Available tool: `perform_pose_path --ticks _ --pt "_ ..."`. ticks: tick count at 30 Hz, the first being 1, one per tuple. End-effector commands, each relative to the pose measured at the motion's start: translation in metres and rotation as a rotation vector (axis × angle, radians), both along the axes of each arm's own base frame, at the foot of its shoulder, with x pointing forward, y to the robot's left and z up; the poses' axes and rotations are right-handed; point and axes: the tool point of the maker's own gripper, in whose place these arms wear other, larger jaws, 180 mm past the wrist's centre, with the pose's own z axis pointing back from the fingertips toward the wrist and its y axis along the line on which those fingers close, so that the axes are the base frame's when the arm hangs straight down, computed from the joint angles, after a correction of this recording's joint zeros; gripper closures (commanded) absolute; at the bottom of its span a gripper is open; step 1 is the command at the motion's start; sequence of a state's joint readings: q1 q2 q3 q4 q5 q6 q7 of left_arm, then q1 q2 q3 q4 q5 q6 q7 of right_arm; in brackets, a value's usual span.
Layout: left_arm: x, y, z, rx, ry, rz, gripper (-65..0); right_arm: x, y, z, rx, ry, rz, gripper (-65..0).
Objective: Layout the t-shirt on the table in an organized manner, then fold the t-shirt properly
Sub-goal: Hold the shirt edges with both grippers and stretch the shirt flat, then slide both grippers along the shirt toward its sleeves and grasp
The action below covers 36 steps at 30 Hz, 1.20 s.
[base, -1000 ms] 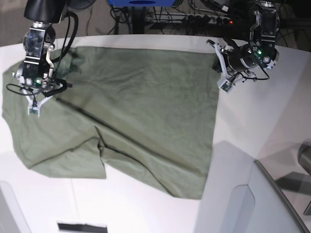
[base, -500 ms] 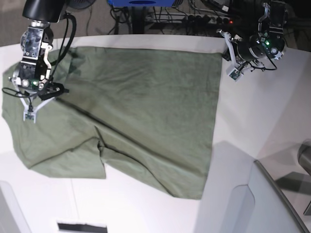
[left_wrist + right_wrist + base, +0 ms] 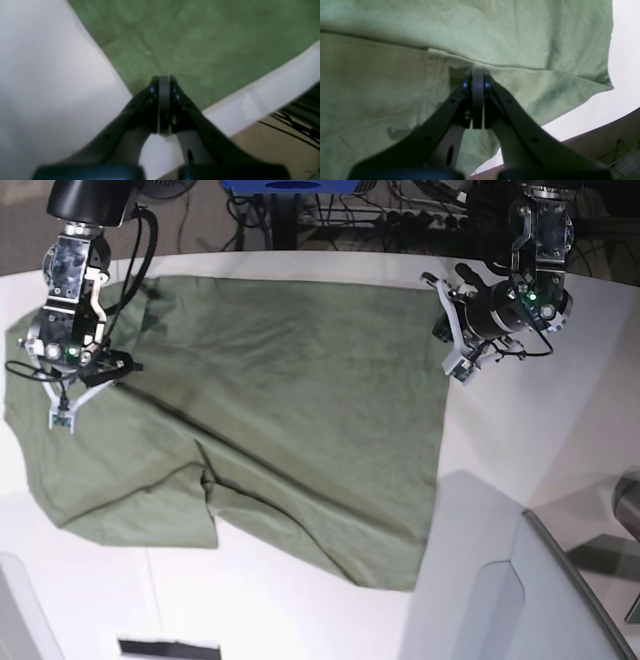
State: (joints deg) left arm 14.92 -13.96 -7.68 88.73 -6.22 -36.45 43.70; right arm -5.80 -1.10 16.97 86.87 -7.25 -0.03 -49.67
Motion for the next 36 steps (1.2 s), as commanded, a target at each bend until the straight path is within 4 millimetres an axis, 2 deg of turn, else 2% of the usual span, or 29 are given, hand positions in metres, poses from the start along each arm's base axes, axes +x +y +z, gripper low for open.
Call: perform_pose_path --ticks 1,7,10,15,19,26,29,31,33,35,36 --pt "0.006 -0.001 0.002 -0.016 -0.017 0.006 0.0 0.005 -0.004 0.006 -0.014 -0.024 0.001 0.0" --pt "-0.01 0.009 -0.016 -0.01 0.052 0.026 0.0 0.003 -0.005 0.007 -0.017 -0.027 -0.003 0.0" --pt "-0.023 0.023 -0.02 0.021 0.081 0.027 0.0 0.003 -0.005 0.006 -0.017 -0.025 -0.003 0.0" --pt "-0.043 0.042 -0.023 0.064 0.12 0.016 0.0 0.003 -0.005 0.006 -0.017 -0.025 -0.002 0.0" --pt "-0.047 0.043 -0.02 0.07 0.117 0.008 0.0 0.003 -0.004 0.006 -0.016 -0.025 0.001 0.0" --pt "-0.035 0.032 0.004 0.075 0.038 -0.035 0.0 0.005 -0.004 0.007 -0.016 -0.028 0.001 0.0" --pt "-0.028 0.045 0.012 0.096 0.013 -0.012 0.0 0.009 -0.005 0.01 -0.021 -0.039 0.008 0.0" --pt "-0.017 0.055 0.02 0.11 -0.021 0.017 0.0 0.023 -0.006 0.017 -0.024 -0.067 0.01 0.0" --pt "0.01 0.058 0.032 0.112 -0.08 0.029 0.0 0.046 -0.01 0.026 -0.036 -0.121 0.018 0.0" --pt "0.034 0.057 0.042 0.109 -0.128 0.03 0.0 0.075 -0.027 0.038 -0.073 -0.169 0.031 0.0" --pt "0.048 0.057 0.046 0.102 -0.152 0.041 0.0 0.091 -0.03 0.038 -0.078 -0.166 0.053 0.0"
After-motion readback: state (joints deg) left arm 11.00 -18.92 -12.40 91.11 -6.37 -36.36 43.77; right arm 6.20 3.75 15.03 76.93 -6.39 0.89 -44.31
